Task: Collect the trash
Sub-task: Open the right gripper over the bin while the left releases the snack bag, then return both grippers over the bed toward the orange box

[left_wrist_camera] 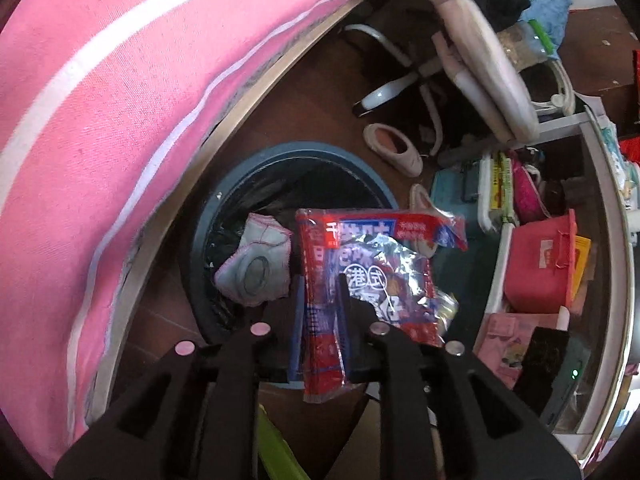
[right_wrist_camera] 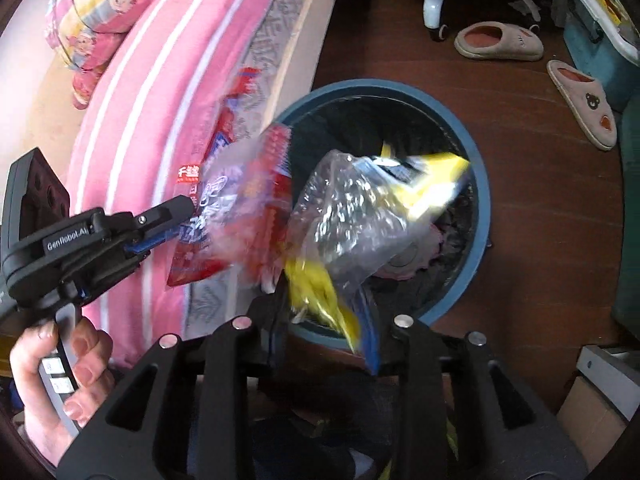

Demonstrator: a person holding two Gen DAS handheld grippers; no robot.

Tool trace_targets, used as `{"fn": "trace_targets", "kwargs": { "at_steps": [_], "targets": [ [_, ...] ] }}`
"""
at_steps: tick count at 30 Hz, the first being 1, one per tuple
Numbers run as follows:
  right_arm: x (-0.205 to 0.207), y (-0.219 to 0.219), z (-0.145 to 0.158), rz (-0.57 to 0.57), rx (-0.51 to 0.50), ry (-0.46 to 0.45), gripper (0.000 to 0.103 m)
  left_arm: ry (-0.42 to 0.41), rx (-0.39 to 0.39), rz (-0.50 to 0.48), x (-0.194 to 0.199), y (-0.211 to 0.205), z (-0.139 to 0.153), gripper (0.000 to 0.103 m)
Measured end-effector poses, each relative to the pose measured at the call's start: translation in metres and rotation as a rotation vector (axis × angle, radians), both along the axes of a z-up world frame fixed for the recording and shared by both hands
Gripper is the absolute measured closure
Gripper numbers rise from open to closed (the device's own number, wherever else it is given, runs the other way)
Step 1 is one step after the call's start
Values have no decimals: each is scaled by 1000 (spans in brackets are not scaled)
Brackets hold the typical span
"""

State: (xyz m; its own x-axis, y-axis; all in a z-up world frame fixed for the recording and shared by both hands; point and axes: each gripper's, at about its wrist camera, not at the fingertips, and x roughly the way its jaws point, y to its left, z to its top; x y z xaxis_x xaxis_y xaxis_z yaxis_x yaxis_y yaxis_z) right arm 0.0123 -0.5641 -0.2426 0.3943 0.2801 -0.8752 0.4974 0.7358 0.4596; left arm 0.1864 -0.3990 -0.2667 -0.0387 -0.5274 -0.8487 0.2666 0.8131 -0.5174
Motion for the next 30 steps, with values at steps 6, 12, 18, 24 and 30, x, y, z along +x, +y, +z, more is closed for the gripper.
{"fn": "trace_targets", "kwargs": {
  "at_steps": [6, 12, 18, 24, 30],
  "targets": [
    [-9, -6, 6, -16, -44, 22, 51, 8, -7, 52, 8, 2, -2, 45],
    [-12, -2, 25, -6, -74, -6, 40, -29, -49, 62, 1, 10, 22, 38],
    [-8, 24, 64, 52, -89, -91, 31, -125, -100, 124, -15, 38, 71, 24],
    [1, 67, 115, 147, -116, -205, 22, -303, -267, 225, -36, 96, 148, 20],
    [19, 117, 164, 242, -127, -317, 19, -401, -338, 353, -48, 186, 201, 15]
  ]
}}
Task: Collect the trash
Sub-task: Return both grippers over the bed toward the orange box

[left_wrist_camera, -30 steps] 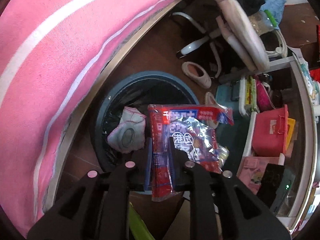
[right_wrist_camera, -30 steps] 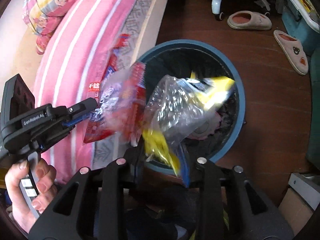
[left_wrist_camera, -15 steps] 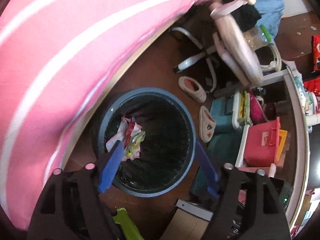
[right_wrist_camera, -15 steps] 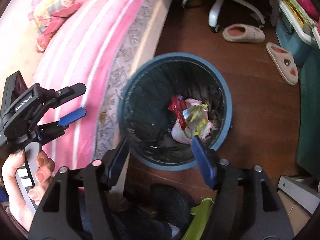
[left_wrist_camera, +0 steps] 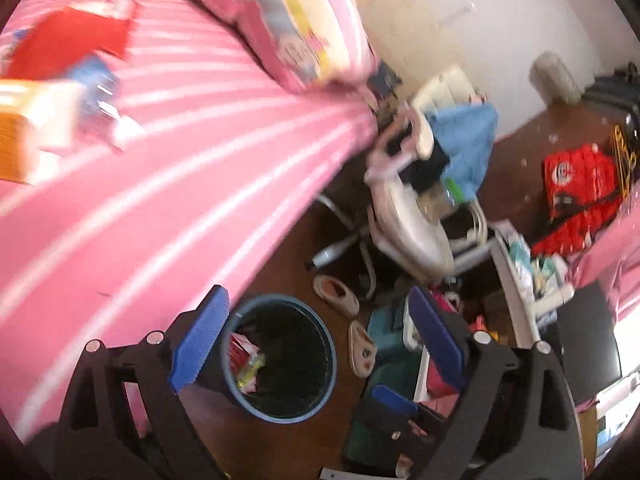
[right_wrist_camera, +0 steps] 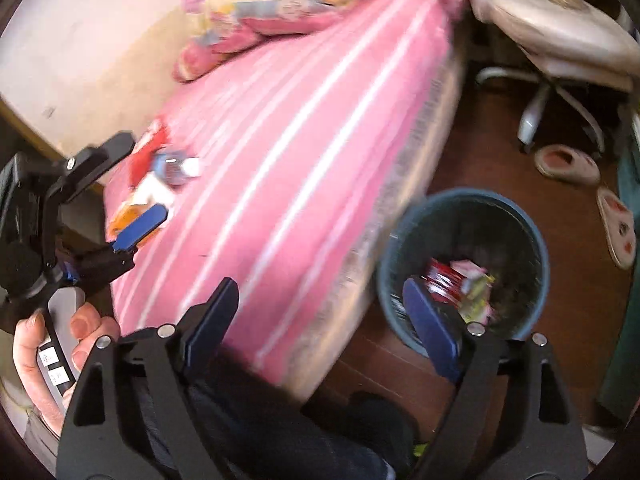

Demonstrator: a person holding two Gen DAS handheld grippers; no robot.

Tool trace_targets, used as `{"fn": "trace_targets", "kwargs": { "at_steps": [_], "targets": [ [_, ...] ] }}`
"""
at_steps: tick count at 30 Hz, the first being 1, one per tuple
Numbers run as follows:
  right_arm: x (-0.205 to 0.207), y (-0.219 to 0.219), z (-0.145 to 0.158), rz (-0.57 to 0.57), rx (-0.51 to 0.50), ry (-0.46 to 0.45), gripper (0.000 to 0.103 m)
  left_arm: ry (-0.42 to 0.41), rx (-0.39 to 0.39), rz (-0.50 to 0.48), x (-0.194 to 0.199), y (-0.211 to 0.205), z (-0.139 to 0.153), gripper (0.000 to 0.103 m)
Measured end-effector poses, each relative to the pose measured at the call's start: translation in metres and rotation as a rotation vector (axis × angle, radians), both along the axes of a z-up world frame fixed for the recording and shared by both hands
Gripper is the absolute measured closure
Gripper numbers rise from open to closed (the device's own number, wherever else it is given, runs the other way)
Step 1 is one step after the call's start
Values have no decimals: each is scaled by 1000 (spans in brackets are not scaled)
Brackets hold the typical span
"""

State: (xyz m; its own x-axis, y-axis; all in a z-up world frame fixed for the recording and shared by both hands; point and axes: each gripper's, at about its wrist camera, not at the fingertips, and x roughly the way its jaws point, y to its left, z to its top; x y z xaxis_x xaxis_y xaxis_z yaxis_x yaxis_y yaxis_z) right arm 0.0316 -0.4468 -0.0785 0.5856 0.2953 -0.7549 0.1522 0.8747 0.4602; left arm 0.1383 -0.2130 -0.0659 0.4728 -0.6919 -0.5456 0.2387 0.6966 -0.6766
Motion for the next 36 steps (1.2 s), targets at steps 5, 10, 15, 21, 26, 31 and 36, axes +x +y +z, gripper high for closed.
{"fn": "trace_targets", "kwargs": {
  "at_steps": [5, 10, 15, 21, 26, 31, 36],
  "targets": [
    [27, 46, 24, 80, -28, -37, 18, 38, -45, 130, -1, 87, 5, 14],
    [51, 95, 41, 169, -40, -65, 18, 109, -88, 263, -1, 166, -14, 14],
    [68, 139, 49, 237, -33, -85, 18, 156, -103, 375, 5, 228, -29, 14],
    [104, 191, 49, 302, 56, -98, 18, 181, -95, 466, 17, 288, -43, 14],
    [143, 220, 30, 309, 175, -64, 18, 215, -140, 514, 36, 327, -59, 14],
    [175, 234, 8, 280, 271, -36, 18, 236, -122, 513, 71, 346, -65, 14],
    [196, 236, -6, 262, 366, -49, 18, 265, -126, 501, 103, 357, -73, 14]
  ]
}}
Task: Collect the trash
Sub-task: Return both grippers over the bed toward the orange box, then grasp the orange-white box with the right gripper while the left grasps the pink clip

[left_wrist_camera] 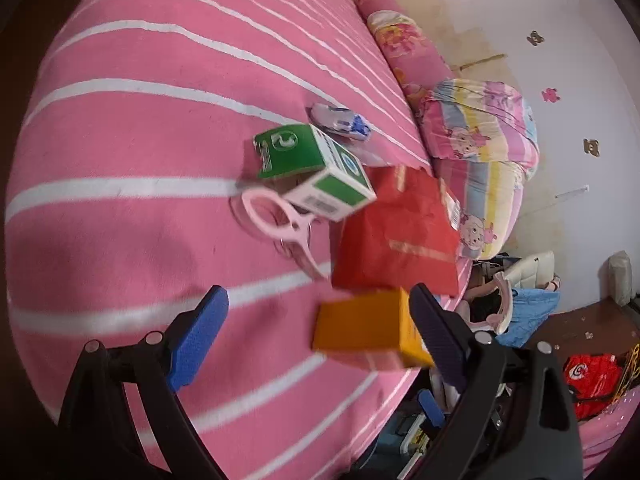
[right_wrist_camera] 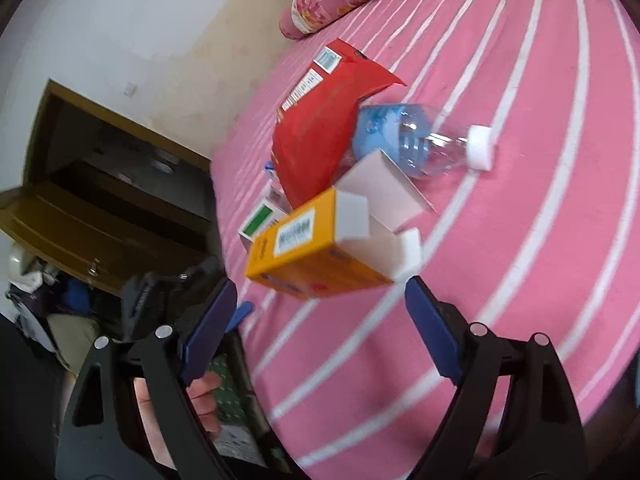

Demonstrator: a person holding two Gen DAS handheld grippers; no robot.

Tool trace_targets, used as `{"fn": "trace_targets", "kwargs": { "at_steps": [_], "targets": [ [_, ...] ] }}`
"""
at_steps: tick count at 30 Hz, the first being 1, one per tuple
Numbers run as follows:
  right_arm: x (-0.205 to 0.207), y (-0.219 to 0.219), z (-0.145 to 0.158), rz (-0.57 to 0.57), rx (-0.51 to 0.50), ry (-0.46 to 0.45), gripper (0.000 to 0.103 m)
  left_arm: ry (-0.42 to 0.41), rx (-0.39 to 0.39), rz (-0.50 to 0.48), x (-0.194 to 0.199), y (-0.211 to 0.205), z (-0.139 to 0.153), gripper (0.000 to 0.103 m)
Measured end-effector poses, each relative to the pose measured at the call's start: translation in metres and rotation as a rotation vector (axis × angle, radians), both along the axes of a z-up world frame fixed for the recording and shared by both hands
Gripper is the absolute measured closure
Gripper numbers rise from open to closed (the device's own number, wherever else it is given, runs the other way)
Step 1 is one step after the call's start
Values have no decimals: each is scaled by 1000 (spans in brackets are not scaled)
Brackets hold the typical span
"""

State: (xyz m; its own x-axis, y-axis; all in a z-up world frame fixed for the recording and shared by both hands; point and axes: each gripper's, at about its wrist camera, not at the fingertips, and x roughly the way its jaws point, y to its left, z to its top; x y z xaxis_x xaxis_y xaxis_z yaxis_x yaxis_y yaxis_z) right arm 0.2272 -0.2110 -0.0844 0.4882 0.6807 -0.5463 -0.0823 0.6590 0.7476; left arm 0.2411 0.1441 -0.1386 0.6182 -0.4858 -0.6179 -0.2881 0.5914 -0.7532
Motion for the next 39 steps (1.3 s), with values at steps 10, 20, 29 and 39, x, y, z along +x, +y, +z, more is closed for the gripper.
{"fn": "trace_targets", "kwargs": {
  "at_steps": [10, 20, 29, 39],
  "targets": [
    [28, 17, -18, 31, 138, -37, 18, 70, -75, 42, 40, 16, -29, 21],
    [46, 11, -42, 30, 236, 68, 34, 54, 6, 61, 48, 14, -27, 45],
    [48, 3, -59, 36, 343, 143, 52, 67, -7, 101, 45, 27, -36, 82],
    [42, 6, -45, 62, 371, 71, 90, 64, -113, 112, 36, 26, -35, 89]
  ]
}}
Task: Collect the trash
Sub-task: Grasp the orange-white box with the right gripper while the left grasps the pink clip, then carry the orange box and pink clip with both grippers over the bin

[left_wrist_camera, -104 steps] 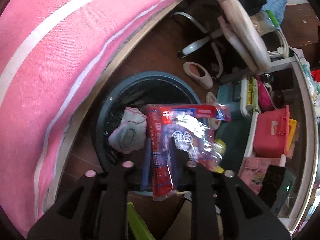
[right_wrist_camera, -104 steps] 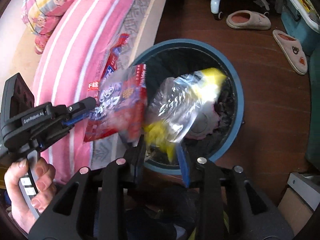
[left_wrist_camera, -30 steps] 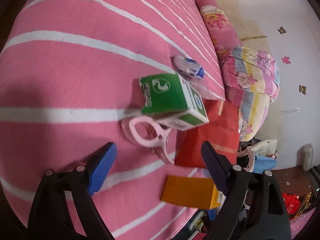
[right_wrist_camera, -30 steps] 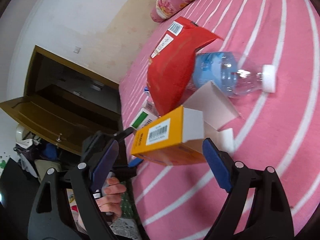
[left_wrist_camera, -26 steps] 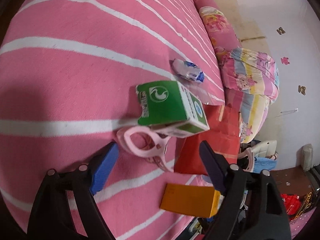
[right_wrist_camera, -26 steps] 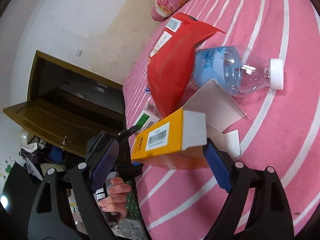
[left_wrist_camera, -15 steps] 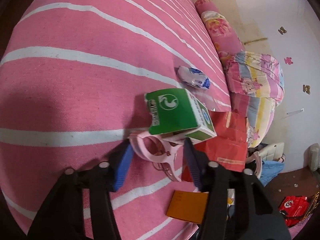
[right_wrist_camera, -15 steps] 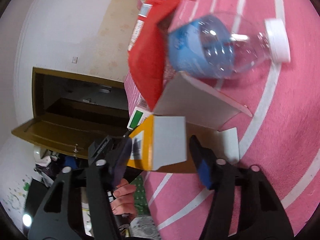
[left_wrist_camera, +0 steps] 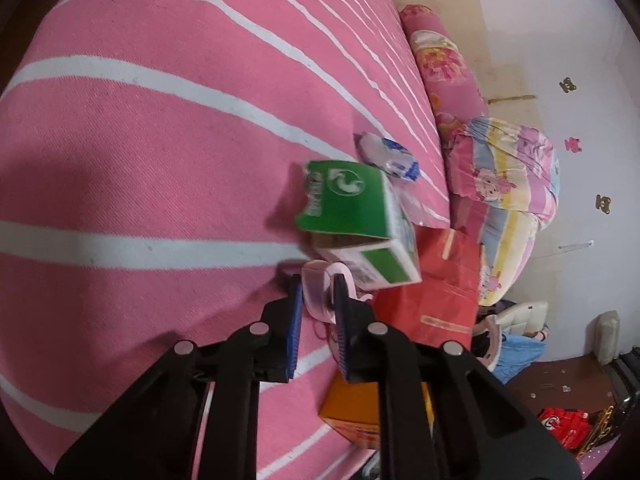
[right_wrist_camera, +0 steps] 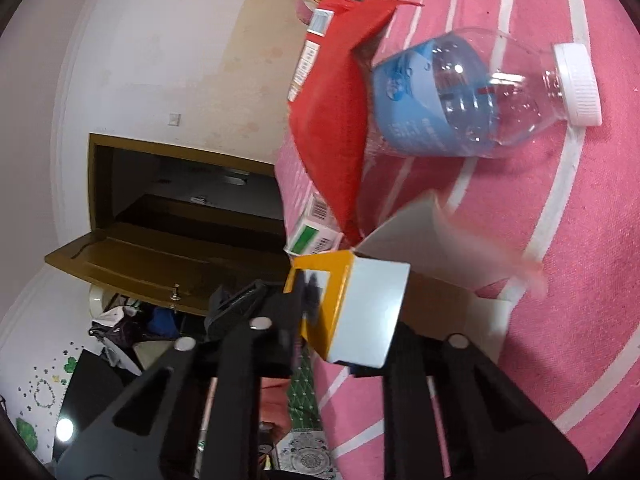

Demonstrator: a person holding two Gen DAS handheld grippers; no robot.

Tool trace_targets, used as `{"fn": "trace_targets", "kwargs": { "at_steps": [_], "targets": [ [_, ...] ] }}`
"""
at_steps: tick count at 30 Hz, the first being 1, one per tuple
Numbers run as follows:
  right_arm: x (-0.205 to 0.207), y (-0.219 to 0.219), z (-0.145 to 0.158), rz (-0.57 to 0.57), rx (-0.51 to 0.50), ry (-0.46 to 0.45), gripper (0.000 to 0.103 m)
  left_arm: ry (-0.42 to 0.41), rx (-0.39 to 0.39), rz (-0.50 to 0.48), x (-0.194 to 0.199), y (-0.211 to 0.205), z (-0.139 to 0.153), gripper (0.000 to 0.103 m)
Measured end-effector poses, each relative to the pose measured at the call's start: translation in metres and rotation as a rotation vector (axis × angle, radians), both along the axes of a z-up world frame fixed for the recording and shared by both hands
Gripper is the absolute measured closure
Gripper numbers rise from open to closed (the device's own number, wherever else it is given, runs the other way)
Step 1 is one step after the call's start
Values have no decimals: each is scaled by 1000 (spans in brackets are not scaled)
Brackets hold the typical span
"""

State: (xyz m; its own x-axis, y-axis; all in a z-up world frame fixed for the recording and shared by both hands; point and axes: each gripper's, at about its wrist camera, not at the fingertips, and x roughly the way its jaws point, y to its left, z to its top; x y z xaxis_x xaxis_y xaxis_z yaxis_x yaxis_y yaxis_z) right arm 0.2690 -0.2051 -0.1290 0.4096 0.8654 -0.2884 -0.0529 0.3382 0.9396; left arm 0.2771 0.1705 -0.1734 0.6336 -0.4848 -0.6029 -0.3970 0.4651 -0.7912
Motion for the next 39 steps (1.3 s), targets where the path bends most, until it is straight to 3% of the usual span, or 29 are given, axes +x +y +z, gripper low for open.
{"fn": "trace_targets", "kwargs": {
  "at_steps": [4, 16, 25, 30, 39],
  "targets": [
    [-6, -5, 2, -16, 33, -1, 95, -11, -31, 13, -7, -5, 4, 90],
    [-44, -24, 18, -16, 67, -31, 97, -49, -75, 47, -53, -19, 25, 90],
    [-94, -42, 38, -22, 77, -47, 97, -119, -27, 9, -92, -55, 48, 91],
    [-117, -60, 47, -40, 102, -54, 97, -184, -37, -62, -119, -82, 59, 91],
    [-158, -93, 86, -48, 111, -131, 97, -240, -3, -117, -167, -124, 72, 91]
  ]
}}
